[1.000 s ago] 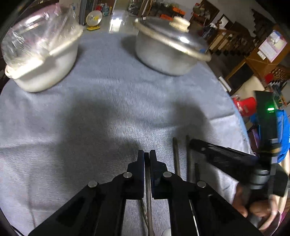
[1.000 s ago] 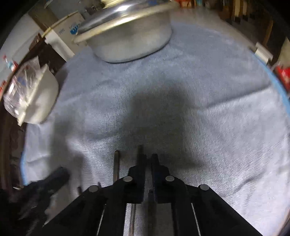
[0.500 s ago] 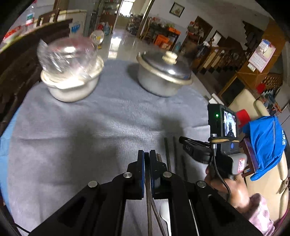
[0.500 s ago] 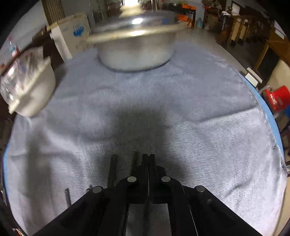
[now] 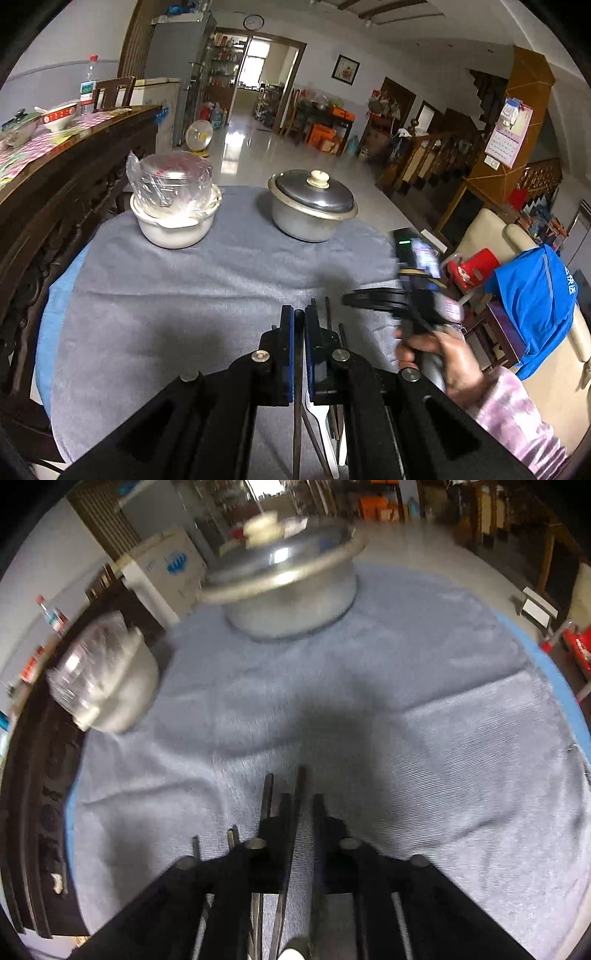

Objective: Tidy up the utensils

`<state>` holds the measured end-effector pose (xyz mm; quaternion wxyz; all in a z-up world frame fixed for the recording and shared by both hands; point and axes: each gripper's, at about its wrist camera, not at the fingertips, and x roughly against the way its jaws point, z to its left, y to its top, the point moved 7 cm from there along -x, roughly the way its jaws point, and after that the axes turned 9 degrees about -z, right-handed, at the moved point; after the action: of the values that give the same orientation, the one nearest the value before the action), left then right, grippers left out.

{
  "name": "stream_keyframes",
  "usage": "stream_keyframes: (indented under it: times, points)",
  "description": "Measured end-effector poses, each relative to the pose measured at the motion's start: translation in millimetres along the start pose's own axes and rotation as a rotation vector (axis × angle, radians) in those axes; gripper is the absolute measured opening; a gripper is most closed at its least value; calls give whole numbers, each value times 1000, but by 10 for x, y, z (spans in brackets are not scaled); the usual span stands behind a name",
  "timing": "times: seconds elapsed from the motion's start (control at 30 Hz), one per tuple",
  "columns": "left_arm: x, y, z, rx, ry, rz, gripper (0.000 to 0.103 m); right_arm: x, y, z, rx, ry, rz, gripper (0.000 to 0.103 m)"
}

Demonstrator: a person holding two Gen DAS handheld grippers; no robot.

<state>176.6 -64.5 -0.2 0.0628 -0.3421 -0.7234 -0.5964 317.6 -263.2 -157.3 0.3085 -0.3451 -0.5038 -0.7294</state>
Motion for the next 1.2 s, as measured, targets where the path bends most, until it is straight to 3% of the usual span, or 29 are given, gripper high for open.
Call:
stream_keyframes:
  times: [0.1,0.2,0.33,0.4,0.57,0.97,1.2]
  points:
    - [93,-5,33,-3,7,-19,5,-231,-67,115,60,-54,65,18]
    - [129,-7,56,-1,-5,-21,5,-330,-44,137,111,-159,59,18]
    - [162,-24,78,5,-22,-27,5,-426,-76,193,161,-195,59,16]
    - [170,-35,82,9,-27,-28,5,-456,-63,192,147,-183,54,7]
    - [250,-53,99,16,-12,-41,5,-327,-15,148,92,-96,-25,6]
    - [710,-46,-6,46,5,-108,5,1175,86,67,-1,151,-331,6]
    - [1146,29,-164,41,23,-202,5,2507,-162,106,41,194,-639,6]
